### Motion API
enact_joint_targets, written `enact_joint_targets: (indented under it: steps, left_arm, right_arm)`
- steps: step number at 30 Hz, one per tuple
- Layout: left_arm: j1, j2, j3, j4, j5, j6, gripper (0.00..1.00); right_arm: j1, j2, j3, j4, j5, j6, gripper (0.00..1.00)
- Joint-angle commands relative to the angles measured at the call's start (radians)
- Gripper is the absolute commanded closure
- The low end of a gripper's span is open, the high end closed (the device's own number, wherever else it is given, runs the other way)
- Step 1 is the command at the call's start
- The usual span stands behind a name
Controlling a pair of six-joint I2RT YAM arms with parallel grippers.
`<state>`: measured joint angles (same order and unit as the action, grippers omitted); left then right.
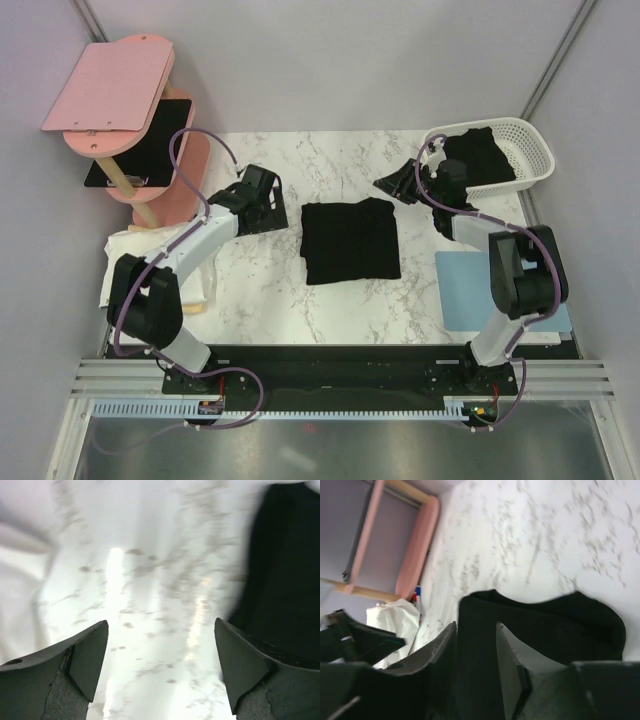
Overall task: Fold and stack the t-shirts
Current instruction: Smooth out wrinkles on the folded tshirt, then put the neatly folded tshirt into the corner of the board with the left arm
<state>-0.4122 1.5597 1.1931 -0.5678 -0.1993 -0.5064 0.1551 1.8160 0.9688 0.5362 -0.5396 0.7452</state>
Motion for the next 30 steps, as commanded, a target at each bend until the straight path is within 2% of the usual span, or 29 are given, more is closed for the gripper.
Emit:
enact_joint_targets:
  steps: [1,4,8,12,21,30]
  left_arm:
    - [0.007,0.158,0.011,-0.329,-0.408,-0.058,0.05]
    - [0.022,0.311,0.037,-0.433,-0.448,-0.135,0.01]
    - [0.030,0.419,0.043,-0.472,-0.492,-0.193,0.00]
    - [0.055,0.441,0.039,-0.472,-0.502,-0.211,0.00]
    - [0.194,0.442,-0.050,-0.391,-0.479,-0.164,0.00]
    - [0.274,0.477,-0.030,-0.428,-0.512,-0.178,0.01]
  right_arm:
    - [0.004,-0.165,-0.028,-0.065,-0.013,-0.047,0.47]
    - [0.000,-0.221,-0.056,-0.097,-0.017,-0.061,0.40]
    - [-0.014,-0.261,-0.094,-0.108,-0.039,-0.063,0.38]
    - [-0.034,-0.268,-0.113,-0.108,-0.079,-0.066,0.37]
    - [-0.089,-0.236,-0.147,-0.042,-0.169,-0.001,0.36]
    - [-0.097,-0.221,-0.163,0.016,-0.220,0.051,0.36]
